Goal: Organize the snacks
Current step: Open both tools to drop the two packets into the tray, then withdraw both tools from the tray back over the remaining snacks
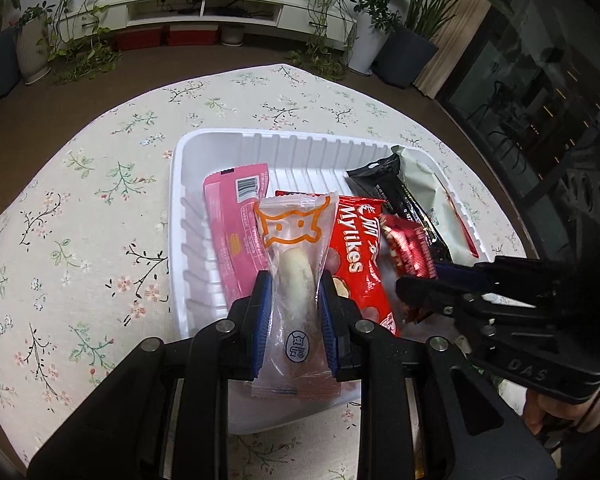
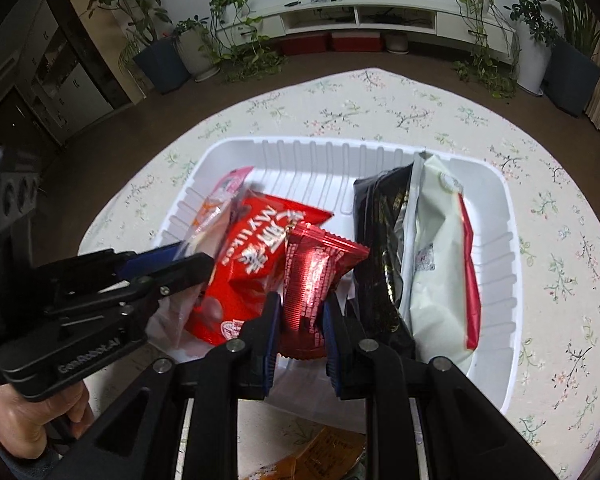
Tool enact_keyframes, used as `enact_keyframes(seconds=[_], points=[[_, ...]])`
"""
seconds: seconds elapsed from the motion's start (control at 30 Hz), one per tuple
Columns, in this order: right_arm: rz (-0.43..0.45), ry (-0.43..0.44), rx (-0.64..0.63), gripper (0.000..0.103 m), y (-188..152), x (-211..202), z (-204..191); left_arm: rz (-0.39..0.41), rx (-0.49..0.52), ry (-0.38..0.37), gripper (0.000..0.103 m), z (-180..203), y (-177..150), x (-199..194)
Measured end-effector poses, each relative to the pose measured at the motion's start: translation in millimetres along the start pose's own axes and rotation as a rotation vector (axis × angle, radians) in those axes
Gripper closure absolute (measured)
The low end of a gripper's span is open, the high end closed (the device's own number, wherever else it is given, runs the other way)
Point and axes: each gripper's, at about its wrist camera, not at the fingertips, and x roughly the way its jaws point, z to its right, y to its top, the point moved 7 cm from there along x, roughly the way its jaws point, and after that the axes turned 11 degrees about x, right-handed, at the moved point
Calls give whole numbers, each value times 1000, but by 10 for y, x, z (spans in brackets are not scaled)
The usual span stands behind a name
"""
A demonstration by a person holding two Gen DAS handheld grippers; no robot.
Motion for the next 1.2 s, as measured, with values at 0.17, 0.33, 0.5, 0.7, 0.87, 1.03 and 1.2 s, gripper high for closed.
enact_keyframes(seconds=[0.17, 0.33, 0.5, 0.7, 0.87, 1.03, 1.2], points=[[3, -8, 2, 78, -4, 18, 30, -7, 2, -4, 81, 46, -35, -6], [1, -14, -2, 74, -26, 55, 42, -3, -3, 1, 81, 57, -31, -18], [1, -15, 2, 74, -39, 67, 68, 2, -8, 7, 80, 48, -22, -36], [11, -16, 8, 74, -44, 27, 61, 15, -4, 17, 75, 66, -22, -102], [48, 4, 24, 57, -41, -201, 69, 43, -2, 27, 42, 104, -2, -231], [94, 51, 55, 36, -67, -583, 73, 72, 23, 23, 25, 239, -31, -479], [170, 203, 118, 18, -193, -1111, 125, 124, 32, 40, 0, 388, -236, -828]])
